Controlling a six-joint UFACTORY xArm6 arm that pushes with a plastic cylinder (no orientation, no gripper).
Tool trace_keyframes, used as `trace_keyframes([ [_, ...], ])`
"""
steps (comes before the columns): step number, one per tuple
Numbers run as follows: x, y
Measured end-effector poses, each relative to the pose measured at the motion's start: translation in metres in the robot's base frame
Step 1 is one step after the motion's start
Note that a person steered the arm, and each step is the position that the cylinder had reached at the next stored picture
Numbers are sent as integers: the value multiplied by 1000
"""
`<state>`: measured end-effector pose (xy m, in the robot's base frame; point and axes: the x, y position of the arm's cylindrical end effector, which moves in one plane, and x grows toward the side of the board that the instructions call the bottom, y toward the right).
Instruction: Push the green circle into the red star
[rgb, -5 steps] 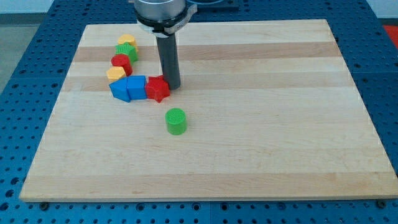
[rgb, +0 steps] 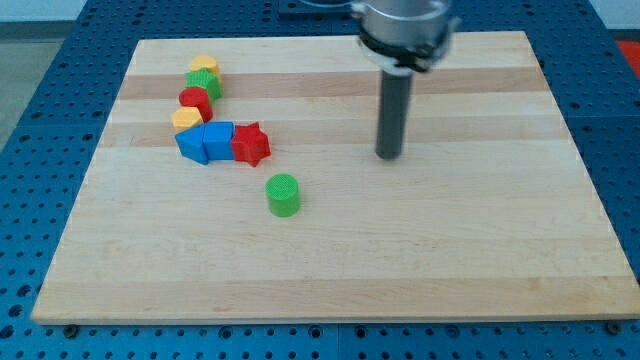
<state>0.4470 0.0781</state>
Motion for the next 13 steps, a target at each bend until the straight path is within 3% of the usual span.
trace_keyframes([
  [1, 65, 5],
  [2, 107, -36],
  [3, 112, -99],
  [4, 97, -145],
  [8, 12, -148],
  [13, 6, -119],
])
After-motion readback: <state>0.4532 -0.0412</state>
